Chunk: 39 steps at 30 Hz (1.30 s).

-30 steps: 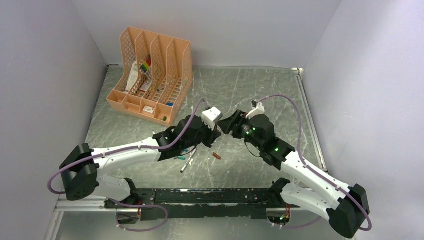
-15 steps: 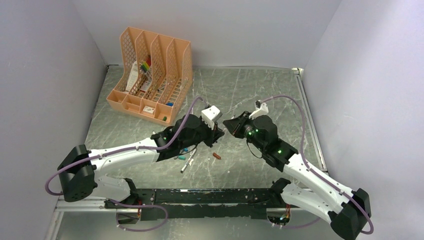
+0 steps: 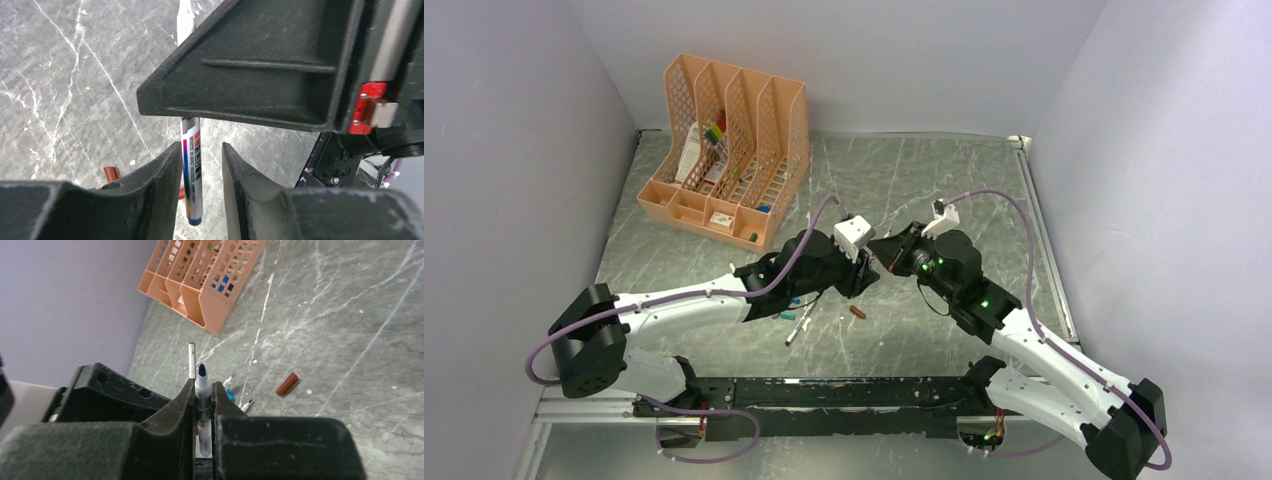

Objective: Insert the pens into the pen caps

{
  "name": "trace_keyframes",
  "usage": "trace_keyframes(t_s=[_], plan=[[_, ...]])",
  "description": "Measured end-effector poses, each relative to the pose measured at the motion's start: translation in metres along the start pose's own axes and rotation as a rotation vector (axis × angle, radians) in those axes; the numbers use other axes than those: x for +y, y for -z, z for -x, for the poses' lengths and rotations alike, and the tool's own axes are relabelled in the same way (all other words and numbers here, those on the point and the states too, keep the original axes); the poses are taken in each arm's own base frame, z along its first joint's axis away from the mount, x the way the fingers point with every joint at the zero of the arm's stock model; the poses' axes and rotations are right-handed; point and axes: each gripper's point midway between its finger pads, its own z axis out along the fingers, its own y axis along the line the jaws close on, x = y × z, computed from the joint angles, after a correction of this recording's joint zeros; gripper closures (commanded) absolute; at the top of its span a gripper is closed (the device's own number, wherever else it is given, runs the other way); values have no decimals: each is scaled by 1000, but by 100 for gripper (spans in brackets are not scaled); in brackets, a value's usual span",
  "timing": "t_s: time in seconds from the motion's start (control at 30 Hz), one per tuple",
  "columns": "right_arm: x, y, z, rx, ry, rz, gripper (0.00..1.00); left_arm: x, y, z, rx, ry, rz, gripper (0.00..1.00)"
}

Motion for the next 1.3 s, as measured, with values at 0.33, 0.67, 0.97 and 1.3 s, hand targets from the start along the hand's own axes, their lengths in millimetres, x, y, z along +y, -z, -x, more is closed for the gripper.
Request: trace_keyframes(t_s=[0.33, 0.67, 0.97, 1.3], plan=[[6, 2, -2, 17, -2, 35, 100, 3, -6, -4, 16, -4, 7, 93], [-10, 10, 4, -16, 33, -40, 46, 14, -7, 0, 1, -15, 67, 93], [-57, 23, 0, -11, 188, -230, 46, 97, 10, -19, 31, 51, 229, 93], [-109, 1, -112, 414, 384, -338, 48, 103, 25, -15, 12, 101, 177, 93]])
